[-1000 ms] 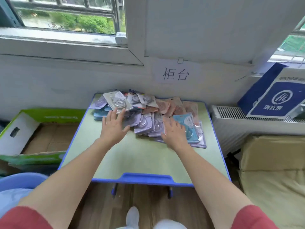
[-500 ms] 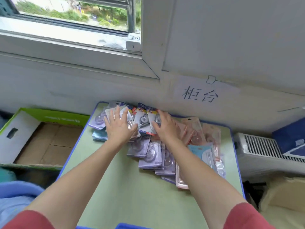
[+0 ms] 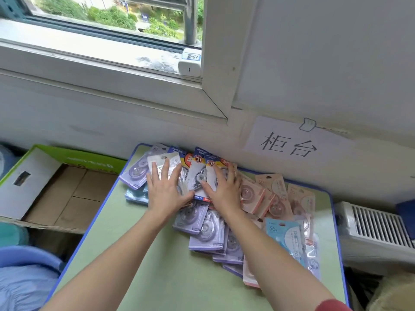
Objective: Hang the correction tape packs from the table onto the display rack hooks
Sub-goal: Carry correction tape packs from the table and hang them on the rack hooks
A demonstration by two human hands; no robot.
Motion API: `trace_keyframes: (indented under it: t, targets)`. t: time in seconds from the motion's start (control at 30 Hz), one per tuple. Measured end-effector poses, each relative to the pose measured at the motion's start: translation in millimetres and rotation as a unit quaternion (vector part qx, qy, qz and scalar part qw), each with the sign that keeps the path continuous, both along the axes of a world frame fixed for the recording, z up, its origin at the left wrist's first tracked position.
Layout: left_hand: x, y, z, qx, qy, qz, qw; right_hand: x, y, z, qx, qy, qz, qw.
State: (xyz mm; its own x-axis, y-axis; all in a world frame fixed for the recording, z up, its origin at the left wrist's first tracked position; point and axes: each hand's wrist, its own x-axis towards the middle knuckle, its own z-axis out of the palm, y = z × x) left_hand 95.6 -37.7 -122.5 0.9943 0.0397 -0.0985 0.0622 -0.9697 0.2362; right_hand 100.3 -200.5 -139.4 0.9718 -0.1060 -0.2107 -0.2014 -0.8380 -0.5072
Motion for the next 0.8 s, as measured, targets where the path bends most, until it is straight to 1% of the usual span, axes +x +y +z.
trace_keyframes:
  t: [0.1,0.23,0.37,0.5,0.6,0.73,0.8]
  targets:
    - [0,1,2,-0.008,0.005,-0.001,1.0,3,-3,4,0.008,0.012,0.007,1.0]
    - [-8,6,3,-0.024,-0.01,-0.012,1.0,-7,-8,11,-0.001,0.014,0.008,1.0]
    - [-21,10,10,-0.033,-0.008,-0.039,0.999,-31,-9,17,-0.007,0.001,-0.018,1.0]
    - [-45,21,9,-0.057,-0.038,-0.071,0.995,-56,-6,25,0.01,-0.022,-0.045,0.999]
    - [-68,31,7,-0.066,-0.041,-0.09,0.993,-79,-2,30,0.006,-0.033,-0.051,0.998]
    - [-97,42,4,-0.096,-0.063,-0.114,0.987,-115,7,28,0.011,-0.054,-0.074,0.996]
    - [-110,46,3,-0.105,-0.057,-0.12,0.986,-133,11,24,0.0,-0.055,-0.083,0.995]
